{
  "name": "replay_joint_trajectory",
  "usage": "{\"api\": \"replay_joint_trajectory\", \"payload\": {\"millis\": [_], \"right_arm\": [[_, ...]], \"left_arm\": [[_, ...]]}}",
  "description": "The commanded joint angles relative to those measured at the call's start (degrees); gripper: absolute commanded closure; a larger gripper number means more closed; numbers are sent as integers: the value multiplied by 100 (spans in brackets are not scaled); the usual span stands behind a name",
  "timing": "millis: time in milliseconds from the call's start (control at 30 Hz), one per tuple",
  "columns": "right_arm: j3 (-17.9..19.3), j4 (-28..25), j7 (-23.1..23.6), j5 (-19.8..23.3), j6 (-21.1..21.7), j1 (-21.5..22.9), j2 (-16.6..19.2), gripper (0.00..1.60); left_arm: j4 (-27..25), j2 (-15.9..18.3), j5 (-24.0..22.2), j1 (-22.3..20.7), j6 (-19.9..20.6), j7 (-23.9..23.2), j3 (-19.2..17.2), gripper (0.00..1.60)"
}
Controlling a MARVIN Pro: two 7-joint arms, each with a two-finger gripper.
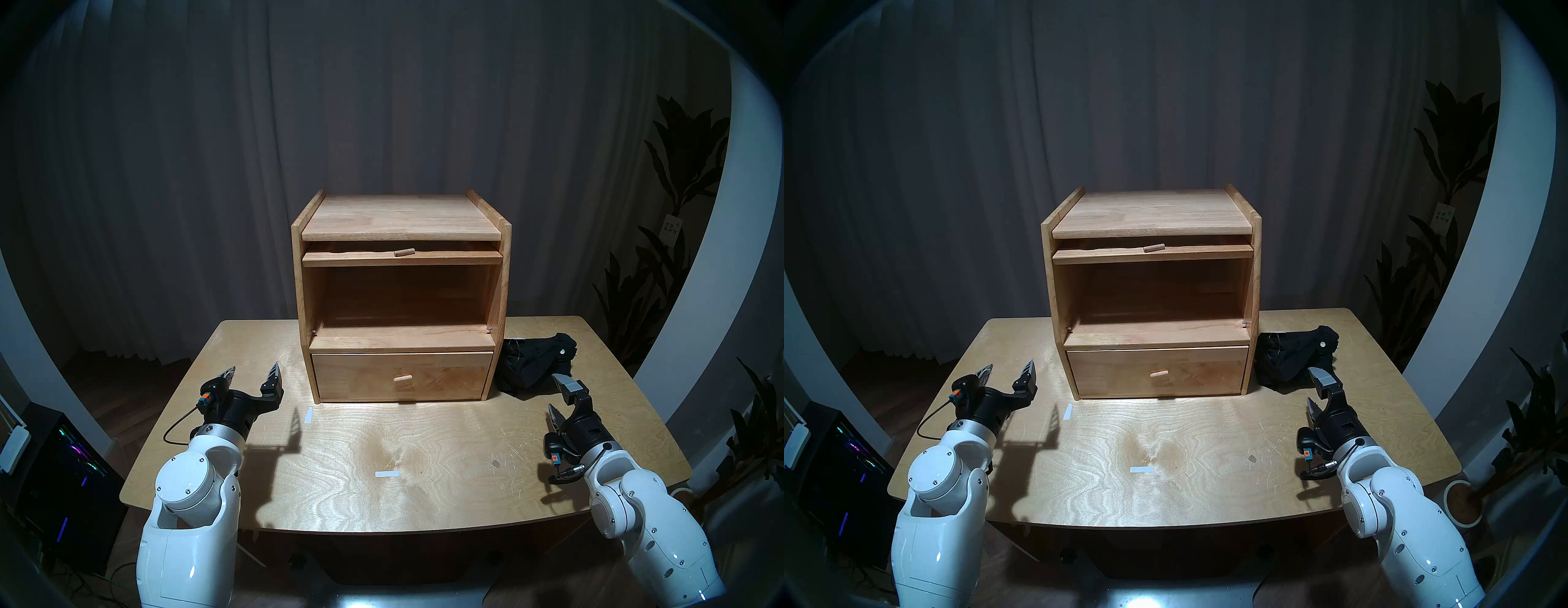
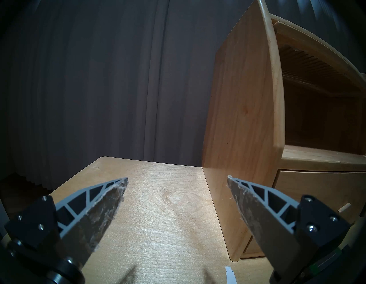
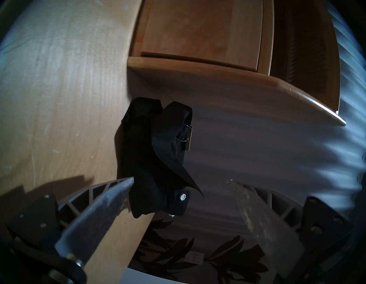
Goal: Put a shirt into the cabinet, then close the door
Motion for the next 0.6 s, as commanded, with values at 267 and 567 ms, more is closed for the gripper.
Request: {"api": "replay_joint_trajectory", "payload": {"millis": [267, 567], "right_arm": [[45, 861, 302, 1332, -532, 1083, -254, 0], [-210, 1150, 1354, 1286, -919, 1623, 372, 0]], "left_arm": [[-129, 12, -5, -38, -32, -4, -18, 0], [-132, 12, -5, -37, -31, -4, -18, 0]]}}
